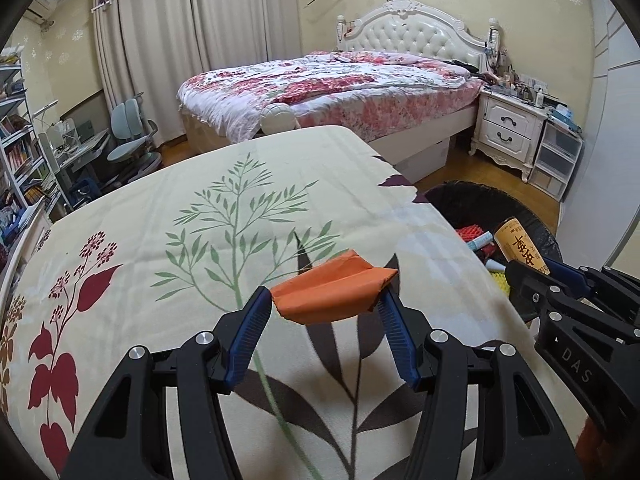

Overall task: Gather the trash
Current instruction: 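Carry the amber bottle and orange cloth over the bin and open both tools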

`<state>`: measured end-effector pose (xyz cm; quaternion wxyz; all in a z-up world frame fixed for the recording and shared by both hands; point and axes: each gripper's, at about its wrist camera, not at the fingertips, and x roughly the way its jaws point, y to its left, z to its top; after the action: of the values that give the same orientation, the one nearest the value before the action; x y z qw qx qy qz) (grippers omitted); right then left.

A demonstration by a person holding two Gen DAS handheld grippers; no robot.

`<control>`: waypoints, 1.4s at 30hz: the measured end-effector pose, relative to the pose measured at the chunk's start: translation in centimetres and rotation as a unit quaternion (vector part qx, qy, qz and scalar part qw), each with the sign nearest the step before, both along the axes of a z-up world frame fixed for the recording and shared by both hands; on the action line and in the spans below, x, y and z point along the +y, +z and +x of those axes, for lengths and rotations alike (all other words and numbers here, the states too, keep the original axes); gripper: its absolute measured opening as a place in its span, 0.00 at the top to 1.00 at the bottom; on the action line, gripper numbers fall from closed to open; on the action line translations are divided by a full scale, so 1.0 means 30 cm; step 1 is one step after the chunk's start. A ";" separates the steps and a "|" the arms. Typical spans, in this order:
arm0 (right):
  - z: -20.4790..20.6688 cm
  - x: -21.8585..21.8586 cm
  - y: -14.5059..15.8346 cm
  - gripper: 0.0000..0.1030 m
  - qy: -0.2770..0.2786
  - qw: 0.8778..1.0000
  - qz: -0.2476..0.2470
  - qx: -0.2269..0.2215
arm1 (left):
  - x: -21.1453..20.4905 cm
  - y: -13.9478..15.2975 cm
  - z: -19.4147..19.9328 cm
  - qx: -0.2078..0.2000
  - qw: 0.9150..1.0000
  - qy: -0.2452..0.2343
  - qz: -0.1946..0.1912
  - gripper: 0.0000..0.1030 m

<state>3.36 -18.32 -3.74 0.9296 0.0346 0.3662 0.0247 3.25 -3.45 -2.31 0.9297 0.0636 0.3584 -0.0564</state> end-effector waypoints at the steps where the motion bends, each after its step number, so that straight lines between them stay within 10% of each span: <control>1: 0.002 -0.013 0.002 0.76 -0.005 1.000 -0.001 -0.001 | -0.016 0.003 0.006 -0.001 1.000 -0.005 -0.001 0.45; 42: 0.226 -0.404 -0.043 0.76 -0.131 0.991 -0.007 -0.012 | -0.445 -0.036 0.367 0.010 0.998 -0.067 -0.001 0.45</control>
<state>10.13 -30.43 -5.05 0.9294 0.0752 0.3475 -0.0994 14.26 -16.79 -3.39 0.9203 0.0857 0.3622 -0.1202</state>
